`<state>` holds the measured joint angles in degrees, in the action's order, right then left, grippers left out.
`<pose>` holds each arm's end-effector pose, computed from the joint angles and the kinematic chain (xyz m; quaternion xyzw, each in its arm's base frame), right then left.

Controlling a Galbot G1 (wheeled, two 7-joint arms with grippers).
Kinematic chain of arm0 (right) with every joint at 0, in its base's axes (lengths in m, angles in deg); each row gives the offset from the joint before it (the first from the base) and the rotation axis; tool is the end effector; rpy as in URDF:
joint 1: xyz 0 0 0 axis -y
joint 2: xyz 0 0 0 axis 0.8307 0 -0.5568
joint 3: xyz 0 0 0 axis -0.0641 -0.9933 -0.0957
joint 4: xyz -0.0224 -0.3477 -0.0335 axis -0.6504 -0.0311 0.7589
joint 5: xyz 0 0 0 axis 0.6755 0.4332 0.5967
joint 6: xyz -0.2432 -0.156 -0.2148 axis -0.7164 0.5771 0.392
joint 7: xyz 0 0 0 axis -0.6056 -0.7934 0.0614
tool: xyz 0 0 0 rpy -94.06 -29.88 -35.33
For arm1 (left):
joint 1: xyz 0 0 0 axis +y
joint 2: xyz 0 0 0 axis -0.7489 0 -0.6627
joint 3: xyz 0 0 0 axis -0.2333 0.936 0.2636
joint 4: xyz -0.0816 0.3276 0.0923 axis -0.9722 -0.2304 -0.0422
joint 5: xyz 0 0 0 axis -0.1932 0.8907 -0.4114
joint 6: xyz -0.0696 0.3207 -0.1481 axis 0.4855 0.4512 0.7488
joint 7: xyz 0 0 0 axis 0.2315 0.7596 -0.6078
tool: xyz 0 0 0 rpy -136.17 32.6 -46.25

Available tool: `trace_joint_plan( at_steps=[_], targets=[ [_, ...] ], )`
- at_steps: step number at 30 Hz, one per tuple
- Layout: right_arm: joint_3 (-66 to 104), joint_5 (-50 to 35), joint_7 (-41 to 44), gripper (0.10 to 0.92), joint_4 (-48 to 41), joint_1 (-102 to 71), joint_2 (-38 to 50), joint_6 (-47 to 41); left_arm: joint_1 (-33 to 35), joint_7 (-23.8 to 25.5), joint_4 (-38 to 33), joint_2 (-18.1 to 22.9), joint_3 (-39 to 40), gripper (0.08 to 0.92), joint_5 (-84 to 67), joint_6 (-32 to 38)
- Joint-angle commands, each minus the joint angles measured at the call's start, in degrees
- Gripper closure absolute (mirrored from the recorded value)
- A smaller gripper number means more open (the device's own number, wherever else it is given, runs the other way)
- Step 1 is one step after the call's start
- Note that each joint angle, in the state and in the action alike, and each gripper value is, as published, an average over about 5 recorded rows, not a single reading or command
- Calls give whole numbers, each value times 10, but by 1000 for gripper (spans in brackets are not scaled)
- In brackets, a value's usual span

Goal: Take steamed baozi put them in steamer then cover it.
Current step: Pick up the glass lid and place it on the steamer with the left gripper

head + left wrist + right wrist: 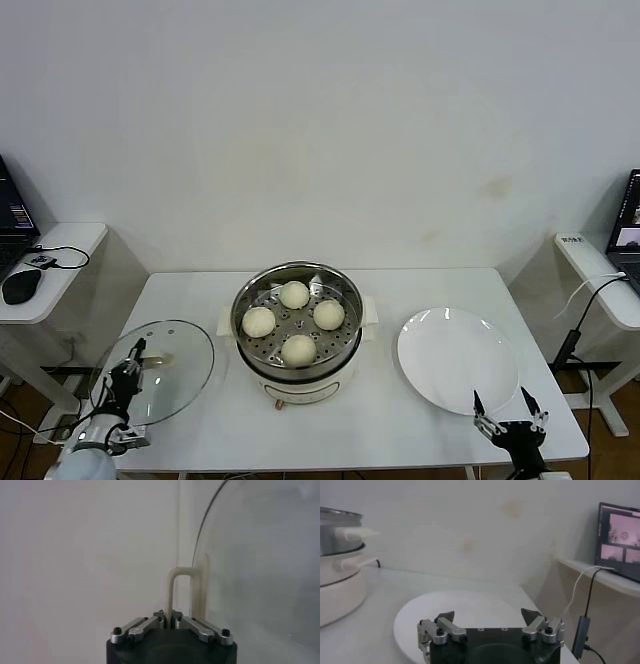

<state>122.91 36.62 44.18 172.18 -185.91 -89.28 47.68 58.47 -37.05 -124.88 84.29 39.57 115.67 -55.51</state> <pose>0.1208 -0.1223 -0.3451 -0.0348 -0.9900 0.0835 0.1081 0.2469 0.2216 -0.4036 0.0080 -0.7052 -0.7074 0.0461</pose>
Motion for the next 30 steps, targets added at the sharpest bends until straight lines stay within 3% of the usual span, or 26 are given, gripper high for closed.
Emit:
trace_joint_plan(
  at_steps=[1,7,11,18,23,27,30],
  targets=[
    [-5,6,1,203,7,-1,2,-1,85,36,-175,-35,-62,848,-90,-78],
    [-15,16,2,203,10,-1,4,-2,102,103,-246,-77,-99,848,-148,-136],
    [-22,25,3,203,12,-2,3,0,103,131,-295,-105,-83,848,-193,-182],
    [-31,53,2,203,7,-1,-4,6,52,148,-368,-136,20,848,-222,-270],
    [-34,95,-7,203,-3,4,-24,19,-23,149,-365,-158,129,849,-205,-312],
    [-48,145,-27,203,-12,13,-47,28,-86,173,-353,-142,211,849,-146,-337],
    [-58,170,-41,203,-19,20,-56,32,-121,216,-345,-104,253,849,-71,-349]
  ],
)
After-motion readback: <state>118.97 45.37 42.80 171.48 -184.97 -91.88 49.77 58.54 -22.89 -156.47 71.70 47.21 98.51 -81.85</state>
